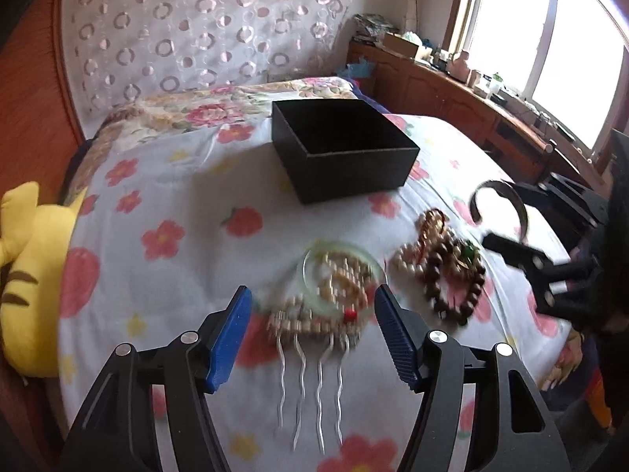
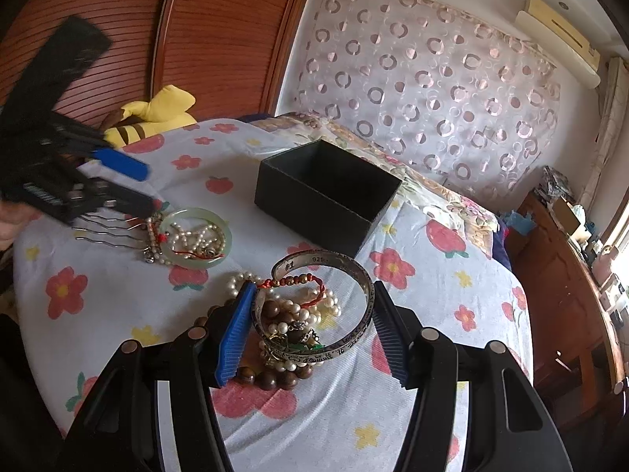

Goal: Organize jewelry
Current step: 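Grasp the pale jade bangle with the left tool while the right tool holds the silver bangle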

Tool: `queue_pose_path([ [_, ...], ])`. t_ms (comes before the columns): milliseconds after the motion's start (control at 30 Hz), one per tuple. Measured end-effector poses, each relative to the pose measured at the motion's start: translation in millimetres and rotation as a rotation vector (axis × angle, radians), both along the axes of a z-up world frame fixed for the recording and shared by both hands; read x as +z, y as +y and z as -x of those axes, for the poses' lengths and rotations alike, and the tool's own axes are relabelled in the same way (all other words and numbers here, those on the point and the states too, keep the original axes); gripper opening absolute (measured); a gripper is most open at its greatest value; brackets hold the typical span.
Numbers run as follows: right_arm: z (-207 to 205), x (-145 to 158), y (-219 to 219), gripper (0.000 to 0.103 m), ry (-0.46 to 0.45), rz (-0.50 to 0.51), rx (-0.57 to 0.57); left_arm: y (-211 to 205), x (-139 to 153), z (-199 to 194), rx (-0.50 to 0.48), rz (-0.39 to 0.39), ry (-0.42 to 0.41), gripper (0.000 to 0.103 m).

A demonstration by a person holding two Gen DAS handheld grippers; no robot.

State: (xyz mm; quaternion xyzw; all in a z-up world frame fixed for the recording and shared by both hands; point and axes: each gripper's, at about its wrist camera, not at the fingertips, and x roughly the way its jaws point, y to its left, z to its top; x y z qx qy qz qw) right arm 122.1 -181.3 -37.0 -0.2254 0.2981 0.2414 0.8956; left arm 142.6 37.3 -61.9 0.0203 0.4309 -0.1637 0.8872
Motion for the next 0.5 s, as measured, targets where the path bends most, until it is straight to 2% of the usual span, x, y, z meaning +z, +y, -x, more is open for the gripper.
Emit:
queue_pose_path([
  [33,0.0,0.2,0.2,0.061,0.000,-0.002,-0.001,-2.3,-1.5,-5.5,-0.005,-0.002,0.010,0.057],
  [100,-0.1,1.5,0.6,0.061,0.001,-0.006,-0.002,-4.7,-7.6,-24.0,-0.015,0.000,0.059,0.041],
  [167,-0.1,2.8,1.5,0.061,0.004,-0.015,-0.004,-6.2,-14.6,-36.5,-0.020,-0.015,0.096,0.035],
  [300,0.1,3.4,1.8,0.061,0.004,-0.018,-0.004,-8.5,-31.8,-54.9,-0.033,-0.046,0.166,0.034],
  [333,-0.3,4.0,2.9,0.061,0.005,-0.021,-0.005,-9.3,-32.4,-56.0,-0.035,-0.051,0.157,0.033],
  [367,-0.1,3.3,2.1,0.061,0.005,-0.020,-0.005,-10.0,-32.9,-57.6,-0.037,-0.062,0.157,0.026],
  [400,-0.7,4.3,1.7,0.061,0.007,-0.023,-0.007,-9.5,-33.3,-58.5,-0.040,-0.057,0.162,0.009],
  [433,-1.9,5.0,2.8,0.061,0.009,-0.028,-0.009,-9.0,-33.6,-58.9,-0.045,-0.039,0.172,0.008],
  [500,-5.1,6.1,3.5,0.061,0.013,-0.037,-0.014,-9.4,-32.8,-57.7,-0.053,-0.053,0.152,0.008],
])
